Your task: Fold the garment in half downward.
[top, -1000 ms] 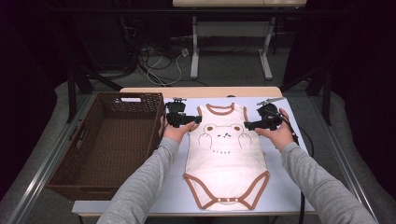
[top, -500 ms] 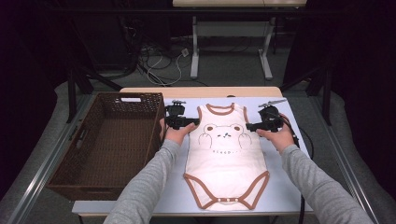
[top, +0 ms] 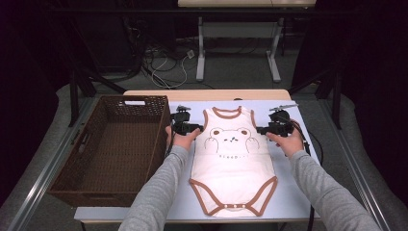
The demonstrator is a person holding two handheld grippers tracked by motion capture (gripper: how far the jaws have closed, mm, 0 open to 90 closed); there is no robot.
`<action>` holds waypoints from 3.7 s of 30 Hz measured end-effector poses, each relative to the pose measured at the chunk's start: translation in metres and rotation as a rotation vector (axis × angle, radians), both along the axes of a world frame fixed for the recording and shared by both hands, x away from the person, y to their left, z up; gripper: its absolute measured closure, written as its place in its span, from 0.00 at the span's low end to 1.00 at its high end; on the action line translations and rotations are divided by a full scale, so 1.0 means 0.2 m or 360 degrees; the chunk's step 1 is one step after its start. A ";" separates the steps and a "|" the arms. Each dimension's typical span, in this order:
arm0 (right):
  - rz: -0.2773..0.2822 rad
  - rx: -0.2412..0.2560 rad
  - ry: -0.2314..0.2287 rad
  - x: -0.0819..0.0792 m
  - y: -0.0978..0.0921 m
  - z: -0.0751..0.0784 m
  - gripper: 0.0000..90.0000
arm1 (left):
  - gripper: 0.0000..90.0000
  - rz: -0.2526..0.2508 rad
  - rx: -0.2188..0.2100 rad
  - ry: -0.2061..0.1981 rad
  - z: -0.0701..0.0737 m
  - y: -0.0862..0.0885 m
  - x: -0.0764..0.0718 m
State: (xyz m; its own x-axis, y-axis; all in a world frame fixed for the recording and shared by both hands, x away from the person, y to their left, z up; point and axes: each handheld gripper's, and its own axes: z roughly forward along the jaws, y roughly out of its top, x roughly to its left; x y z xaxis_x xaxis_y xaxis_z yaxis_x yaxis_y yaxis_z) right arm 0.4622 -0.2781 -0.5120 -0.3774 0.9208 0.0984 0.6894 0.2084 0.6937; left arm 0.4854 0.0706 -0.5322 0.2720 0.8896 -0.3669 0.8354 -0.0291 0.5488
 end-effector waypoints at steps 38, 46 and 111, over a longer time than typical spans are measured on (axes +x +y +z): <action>-0.0217 0.0034 0.0152 0.05 -0.02 -0.08 0.60 | 0.92 0.0032 0.0067 0.0115 -0.07 -0.02 0.02; -0.0258 0.0015 0.0203 0.06 -0.05 -0.11 0.66 | 0.95 0.0029 0.0073 0.0104 -0.06 -0.02 0.01; -0.0012 -0.0096 -0.0112 -0.12 -0.01 0.07 0.98 | 0.96 -0.0096 0.0097 -0.0081 0.16 -0.02 -0.14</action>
State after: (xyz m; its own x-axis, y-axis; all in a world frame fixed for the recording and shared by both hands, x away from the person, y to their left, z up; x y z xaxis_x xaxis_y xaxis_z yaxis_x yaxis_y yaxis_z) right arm 0.4376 -0.2803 -0.4989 -0.3743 0.9272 0.0160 0.6412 0.2463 0.7268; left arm 0.4566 0.0663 -0.4998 0.3425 0.8913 -0.2972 0.8024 -0.1129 0.5860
